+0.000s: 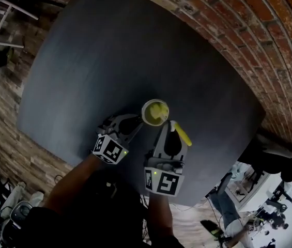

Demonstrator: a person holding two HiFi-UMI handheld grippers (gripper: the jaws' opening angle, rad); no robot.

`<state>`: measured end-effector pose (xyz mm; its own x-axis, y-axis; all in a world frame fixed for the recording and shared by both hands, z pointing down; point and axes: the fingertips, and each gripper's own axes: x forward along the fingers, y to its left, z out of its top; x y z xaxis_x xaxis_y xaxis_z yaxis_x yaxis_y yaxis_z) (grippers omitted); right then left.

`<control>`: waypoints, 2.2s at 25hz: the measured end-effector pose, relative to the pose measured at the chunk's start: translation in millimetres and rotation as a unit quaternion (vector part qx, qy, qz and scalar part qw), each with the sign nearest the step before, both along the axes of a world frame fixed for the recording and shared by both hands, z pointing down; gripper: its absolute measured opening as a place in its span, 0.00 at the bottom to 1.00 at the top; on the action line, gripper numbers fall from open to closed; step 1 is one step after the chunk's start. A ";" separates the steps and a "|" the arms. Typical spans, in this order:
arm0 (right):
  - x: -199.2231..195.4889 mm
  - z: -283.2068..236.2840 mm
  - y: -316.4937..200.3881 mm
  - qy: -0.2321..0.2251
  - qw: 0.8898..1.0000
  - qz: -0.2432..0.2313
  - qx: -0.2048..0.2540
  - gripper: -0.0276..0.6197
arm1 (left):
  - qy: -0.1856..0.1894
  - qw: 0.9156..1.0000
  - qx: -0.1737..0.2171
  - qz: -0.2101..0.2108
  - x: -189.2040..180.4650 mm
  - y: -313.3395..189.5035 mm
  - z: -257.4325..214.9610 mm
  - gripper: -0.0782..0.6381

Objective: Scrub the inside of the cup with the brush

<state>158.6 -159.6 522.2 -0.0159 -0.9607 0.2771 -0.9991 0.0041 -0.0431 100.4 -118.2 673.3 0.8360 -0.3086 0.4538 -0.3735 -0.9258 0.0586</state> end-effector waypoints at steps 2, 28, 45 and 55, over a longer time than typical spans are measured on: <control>-4.5 0.2 -4.6 -0.004 1.000 -0.006 0.004 0.13 | -0.001 1.000 0.006 0.006 0.1 -0.7 -0.1 0.22; -30.4 -1.8 18.9 0.042 0.985 -0.083 -0.147 0.12 | 0.002 1.000 -0.006 0.012 -2.6 3.5 0.2 0.22; -23.7 2.1 4.7 0.006 0.996 -0.073 -0.042 0.12 | 0.001 1.000 0.000 0.009 -0.7 4.5 0.7 0.22; -29.9 1.7 14.3 -0.001 0.984 -0.121 -0.129 0.12 | 0.002 1.000 -0.002 0.010 -0.5 3.9 0.5 0.22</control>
<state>128.8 -145.3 523.9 -0.2366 -0.8264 0.5110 -0.9700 0.2309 -0.0758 99.9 -114.3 673.8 0.8434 -0.2902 0.4522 -0.3551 -0.9326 0.0638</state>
